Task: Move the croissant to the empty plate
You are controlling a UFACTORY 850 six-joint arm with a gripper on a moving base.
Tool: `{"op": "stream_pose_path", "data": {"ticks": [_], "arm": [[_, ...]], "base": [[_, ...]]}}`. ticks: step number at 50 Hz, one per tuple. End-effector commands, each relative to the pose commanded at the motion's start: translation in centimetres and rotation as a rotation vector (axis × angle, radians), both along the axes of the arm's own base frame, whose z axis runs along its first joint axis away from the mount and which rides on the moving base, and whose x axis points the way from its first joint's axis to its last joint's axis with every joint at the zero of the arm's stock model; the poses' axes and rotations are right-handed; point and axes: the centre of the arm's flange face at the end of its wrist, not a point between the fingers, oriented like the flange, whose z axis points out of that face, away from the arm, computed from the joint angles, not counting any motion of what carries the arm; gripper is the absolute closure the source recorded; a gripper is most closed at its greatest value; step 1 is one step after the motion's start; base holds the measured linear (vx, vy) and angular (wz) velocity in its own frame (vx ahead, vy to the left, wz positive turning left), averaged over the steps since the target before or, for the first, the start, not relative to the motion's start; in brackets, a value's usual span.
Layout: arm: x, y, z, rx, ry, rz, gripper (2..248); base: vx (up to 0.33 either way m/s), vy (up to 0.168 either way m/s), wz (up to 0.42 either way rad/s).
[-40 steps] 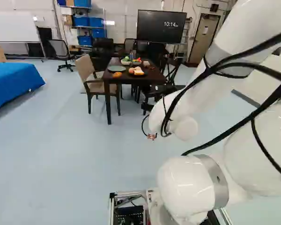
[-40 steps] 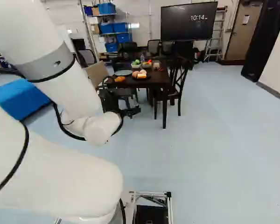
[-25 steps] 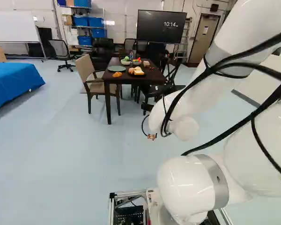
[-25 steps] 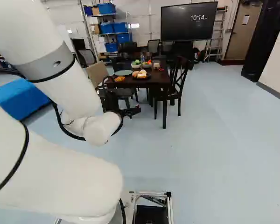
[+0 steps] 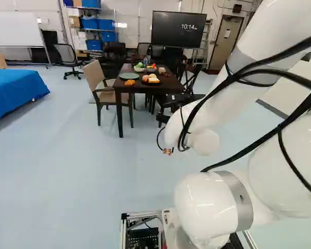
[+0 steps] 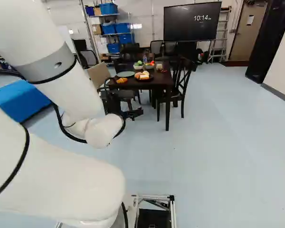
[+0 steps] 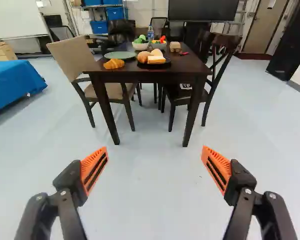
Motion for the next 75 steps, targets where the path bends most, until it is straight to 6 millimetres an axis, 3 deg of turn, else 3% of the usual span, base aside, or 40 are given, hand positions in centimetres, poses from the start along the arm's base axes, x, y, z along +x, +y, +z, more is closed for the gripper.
{"op": "stream_pose_path", "data": {"ticks": [42, 75], "arm": [[0.00, 0.00, 0.00, 0.000, 0.000, 0.000, 3], [0.00, 0.00, 0.00, 0.000, 0.000, 0.000, 3]], "base": [[0.023, 0.005, -0.006], [0.120, 0.079, 0.133]]}}
